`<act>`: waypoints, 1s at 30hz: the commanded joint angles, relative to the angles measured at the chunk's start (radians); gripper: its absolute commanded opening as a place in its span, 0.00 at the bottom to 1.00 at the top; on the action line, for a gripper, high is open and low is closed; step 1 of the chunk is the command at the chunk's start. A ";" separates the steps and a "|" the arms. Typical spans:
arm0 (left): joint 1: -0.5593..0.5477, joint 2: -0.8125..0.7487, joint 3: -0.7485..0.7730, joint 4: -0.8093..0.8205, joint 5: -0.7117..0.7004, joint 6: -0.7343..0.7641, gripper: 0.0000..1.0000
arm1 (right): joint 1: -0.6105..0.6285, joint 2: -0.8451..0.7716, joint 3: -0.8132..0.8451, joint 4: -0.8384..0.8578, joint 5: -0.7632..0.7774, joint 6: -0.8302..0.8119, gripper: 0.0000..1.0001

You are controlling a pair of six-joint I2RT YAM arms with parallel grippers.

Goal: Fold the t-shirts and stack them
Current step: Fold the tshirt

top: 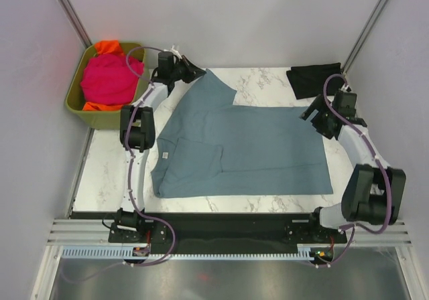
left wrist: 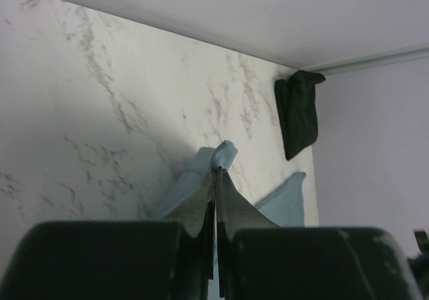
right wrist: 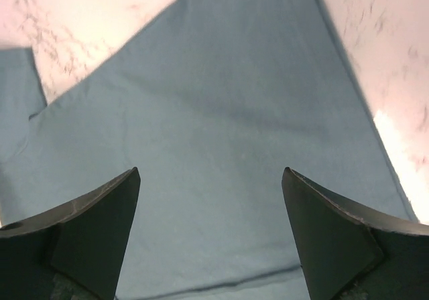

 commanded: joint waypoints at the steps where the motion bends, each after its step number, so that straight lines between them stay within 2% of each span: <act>1: 0.004 -0.196 -0.108 0.049 0.053 0.045 0.02 | -0.042 0.152 0.161 0.072 0.056 0.003 0.93; 4: 0.009 -0.302 -0.262 0.119 0.088 -0.013 0.02 | -0.102 0.312 0.271 0.075 0.012 0.015 0.82; 8: 0.009 -0.399 -0.409 0.190 0.108 -0.024 0.02 | -0.121 0.503 0.427 0.065 0.007 0.000 0.76; 11: 0.009 -0.442 -0.466 0.200 0.125 -0.007 0.02 | -0.121 0.607 0.530 0.048 0.050 -0.014 0.75; 16: 0.009 -0.471 -0.517 0.200 0.149 0.025 0.02 | -0.116 0.748 0.685 0.016 0.032 -0.035 0.74; 21: 0.009 -0.491 -0.554 0.203 0.157 0.037 0.02 | -0.108 0.797 0.730 0.016 0.050 -0.049 0.73; 30: 0.007 -0.528 -0.600 0.223 0.161 0.029 0.02 | -0.096 0.804 0.698 0.009 0.068 -0.043 0.51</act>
